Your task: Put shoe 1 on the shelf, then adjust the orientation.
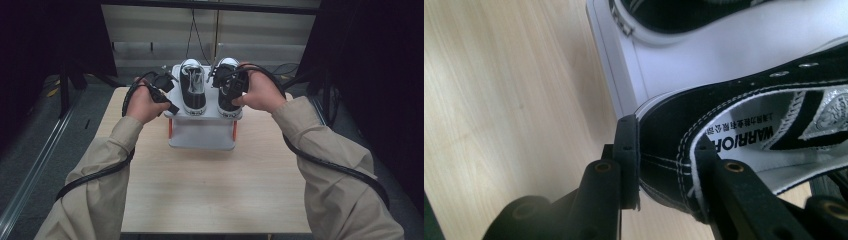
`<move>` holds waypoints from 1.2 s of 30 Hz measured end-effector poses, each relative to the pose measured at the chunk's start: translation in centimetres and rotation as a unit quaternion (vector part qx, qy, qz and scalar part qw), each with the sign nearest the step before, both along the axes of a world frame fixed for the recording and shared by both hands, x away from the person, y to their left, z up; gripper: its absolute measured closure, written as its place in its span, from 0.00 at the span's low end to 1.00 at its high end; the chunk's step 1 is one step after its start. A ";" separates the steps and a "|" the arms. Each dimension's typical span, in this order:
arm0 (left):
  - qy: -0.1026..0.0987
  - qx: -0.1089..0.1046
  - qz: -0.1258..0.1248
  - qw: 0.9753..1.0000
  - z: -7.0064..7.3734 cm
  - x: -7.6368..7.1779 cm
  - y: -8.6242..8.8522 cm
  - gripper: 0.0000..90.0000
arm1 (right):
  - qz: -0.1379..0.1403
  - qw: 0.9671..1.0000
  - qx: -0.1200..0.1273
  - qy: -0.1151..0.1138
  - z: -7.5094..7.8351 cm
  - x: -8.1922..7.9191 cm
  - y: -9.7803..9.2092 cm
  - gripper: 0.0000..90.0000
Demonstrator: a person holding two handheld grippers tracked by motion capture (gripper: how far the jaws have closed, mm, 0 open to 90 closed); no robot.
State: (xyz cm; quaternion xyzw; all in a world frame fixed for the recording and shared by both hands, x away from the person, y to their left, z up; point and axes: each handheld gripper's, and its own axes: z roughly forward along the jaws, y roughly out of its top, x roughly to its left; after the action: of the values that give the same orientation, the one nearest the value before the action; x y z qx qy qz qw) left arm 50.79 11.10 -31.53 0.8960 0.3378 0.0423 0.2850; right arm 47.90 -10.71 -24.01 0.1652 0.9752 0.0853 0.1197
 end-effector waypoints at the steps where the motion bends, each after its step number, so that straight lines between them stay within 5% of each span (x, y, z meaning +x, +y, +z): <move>1: 0.000 0.000 0.000 1.000 0.0 0.0 0.0 1.00 | 0.000 1.000 0.000 0.000 0.0 0.0 0.0 0.82; 21: 0.000 -0.013 -0.002 1.000 -0.2 0.1 0.2 1.00 | 0.020 1.000 -0.006 -0.004 -1.8 2.1 2.9 0.81; 36: 0.003 -0.015 -0.007 1.000 -0.2 0.2 0.0 1.00 | 0.019 1.000 0.005 -0.003 -2.3 2.7 2.6 0.81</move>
State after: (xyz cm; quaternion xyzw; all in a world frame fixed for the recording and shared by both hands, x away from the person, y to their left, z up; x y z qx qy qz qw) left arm 50.99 11.07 -31.71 0.8943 0.3327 0.0325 0.2975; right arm 50.57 -8.09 -26.29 0.1470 0.9774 0.0926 0.1207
